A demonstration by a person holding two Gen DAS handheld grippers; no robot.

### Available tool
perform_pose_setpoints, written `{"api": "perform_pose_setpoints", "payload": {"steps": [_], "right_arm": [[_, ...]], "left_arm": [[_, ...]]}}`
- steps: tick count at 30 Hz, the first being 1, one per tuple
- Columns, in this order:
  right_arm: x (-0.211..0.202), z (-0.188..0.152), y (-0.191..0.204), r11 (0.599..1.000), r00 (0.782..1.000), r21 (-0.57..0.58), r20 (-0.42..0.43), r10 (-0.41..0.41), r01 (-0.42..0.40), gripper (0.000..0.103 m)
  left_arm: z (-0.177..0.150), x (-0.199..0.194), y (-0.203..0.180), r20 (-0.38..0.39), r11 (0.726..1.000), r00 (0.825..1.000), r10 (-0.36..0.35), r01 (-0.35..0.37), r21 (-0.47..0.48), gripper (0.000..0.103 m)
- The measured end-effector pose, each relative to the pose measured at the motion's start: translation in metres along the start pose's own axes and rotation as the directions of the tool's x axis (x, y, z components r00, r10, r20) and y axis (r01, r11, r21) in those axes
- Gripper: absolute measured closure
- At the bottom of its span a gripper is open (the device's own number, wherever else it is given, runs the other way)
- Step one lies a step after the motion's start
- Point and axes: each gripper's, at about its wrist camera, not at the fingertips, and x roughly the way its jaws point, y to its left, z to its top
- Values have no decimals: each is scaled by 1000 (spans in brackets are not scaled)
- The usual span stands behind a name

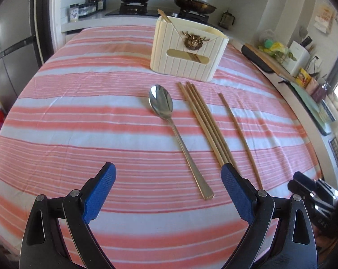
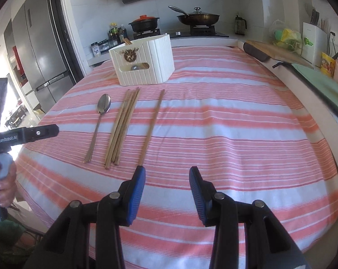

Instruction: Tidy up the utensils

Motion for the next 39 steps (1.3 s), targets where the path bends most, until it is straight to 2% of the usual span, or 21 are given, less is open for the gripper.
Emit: {"api": "perform_pose_setpoints", "payload": {"steps": [4,11,15,17,18,19,21,29,39], "right_arm": [[15,10,2,999,999,31,-35,25,-24,62],[43,24,22,999,997,-30,-68,26,-29,65],[63,24,32,995,994,-96,-112,-3,-8,78],[70,22,35,994,992,-111,-127,2,-17,79],[73,20,37,993,991,-120,-131,3,-19,82],[76,20,38,991,991,-131,-135,-3,-15,90],[77,19,38,990,992,-138,-121,-24,7,94],[68,16,14,996,992,-47,-98,-84,79,97],[67,9,21,986,989,-93,-45,-142,138,93]], "left_arm": [[7,20,-3,7,999,1000,23,-22,-35,8],[5,52,-6,-28,994,994,107,-108,-28,8],[-1,60,-10,-42,989,988,151,-150,13,8],[-5,63,-11,-51,985,984,171,-170,35,9],[-8,64,-12,-53,983,982,182,-180,46,11],[-10,63,-12,-46,981,981,186,-184,56,11],[-13,59,-10,-41,980,981,190,-187,65,12],[-16,50,11,-42,976,976,214,-212,46,12],[-18,52,14,-29,975,976,215,-213,67,3]]}}
